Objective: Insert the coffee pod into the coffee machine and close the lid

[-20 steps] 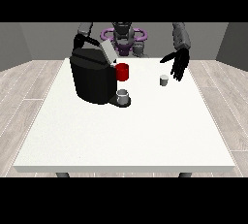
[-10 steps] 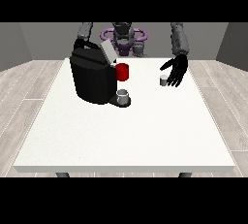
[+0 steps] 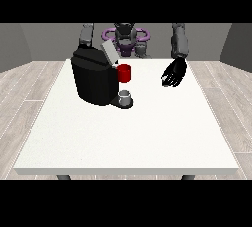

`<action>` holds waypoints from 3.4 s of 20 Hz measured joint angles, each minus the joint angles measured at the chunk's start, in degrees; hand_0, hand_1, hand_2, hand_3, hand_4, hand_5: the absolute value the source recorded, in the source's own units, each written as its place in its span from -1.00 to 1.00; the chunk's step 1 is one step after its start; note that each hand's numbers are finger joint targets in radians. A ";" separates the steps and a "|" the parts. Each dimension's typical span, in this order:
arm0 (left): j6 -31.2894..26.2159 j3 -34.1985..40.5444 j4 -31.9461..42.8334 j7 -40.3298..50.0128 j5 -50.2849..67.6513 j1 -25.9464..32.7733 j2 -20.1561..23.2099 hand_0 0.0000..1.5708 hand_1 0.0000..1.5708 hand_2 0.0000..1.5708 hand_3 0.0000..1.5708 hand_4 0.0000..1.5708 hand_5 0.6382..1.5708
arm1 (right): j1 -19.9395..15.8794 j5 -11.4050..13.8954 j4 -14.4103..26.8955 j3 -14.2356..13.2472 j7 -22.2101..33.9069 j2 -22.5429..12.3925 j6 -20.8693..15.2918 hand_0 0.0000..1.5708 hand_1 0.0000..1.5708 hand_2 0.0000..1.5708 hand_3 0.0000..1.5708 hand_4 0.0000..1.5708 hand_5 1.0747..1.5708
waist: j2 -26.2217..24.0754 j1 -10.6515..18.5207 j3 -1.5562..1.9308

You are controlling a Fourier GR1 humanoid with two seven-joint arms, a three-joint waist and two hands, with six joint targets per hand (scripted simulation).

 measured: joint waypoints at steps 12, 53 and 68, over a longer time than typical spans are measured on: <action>-0.12 -2.66 9.51 -1.41 -8.73 -2.92 0.20 0.32 0.32 0.43 0.28 -0.50 1.00 | -0.34 -0.89 3.22 -0.24 -0.77 0.28 1.33 -1.00 -1.00 -1.00 -1.00 -1.00 1.00 | -1.20 -0.69 0.06; -23.21 8.89 7.58 11.49 -1.60 -32.28 -5.30 0.53 0.53 0.61 0.61 -0.38 1.00 | -3.77 1.09 10.63 0.84 -2.63 0.55 -0.46 -1.00 -1.00 -1.00 -1.00 -1.00 1.00 | -7.67 -6.89 0.00; -22.80 10.65 11.05 10.60 -2.73 -39.44 -1.11 0.51 0.51 0.60 0.56 -0.40 1.00 | -9.95 0.58 5.75 -2.26 0.15 -1.84 -0.78 -1.00 -1.00 -1.00 -1.00 -0.92 1.00 | 0.77 -10.19 0.00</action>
